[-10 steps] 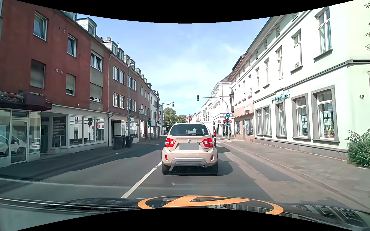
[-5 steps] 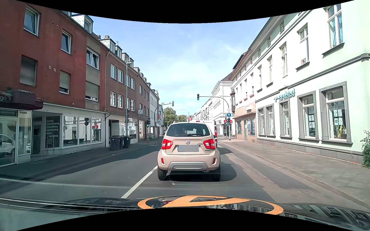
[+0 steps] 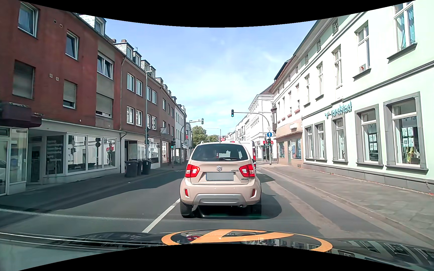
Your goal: Follow the waypoints while adhering to traffic rules and regulations
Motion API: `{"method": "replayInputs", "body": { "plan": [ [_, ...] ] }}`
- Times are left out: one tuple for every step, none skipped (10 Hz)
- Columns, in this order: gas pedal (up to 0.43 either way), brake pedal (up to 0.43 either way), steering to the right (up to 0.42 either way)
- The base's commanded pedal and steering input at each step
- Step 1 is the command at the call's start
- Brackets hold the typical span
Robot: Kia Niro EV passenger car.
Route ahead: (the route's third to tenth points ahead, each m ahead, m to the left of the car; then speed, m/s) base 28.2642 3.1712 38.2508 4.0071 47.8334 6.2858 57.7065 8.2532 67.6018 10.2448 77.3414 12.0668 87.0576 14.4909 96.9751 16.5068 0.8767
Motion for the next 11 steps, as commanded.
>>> {"method": "replayInputs", "body": {
  "plan": [
    [0.0, 0.183, -0.004],
    [0.0, 0.183, -0.004],
    [0.0, 0.177, -0.004],
    [0.0, 0.183, -0.004],
    [0.0, 0.177, -0.004],
    [0.0, 0.177, -0.004],
    [0.0, 0.171, -0.004],
    [0.0, 0.171, -0.004],
    [0.0, 0.171, -0.004],
    [0.0, 0.152, -0.004],
    [0.0, 0.122, -0.004]
  ]
}}
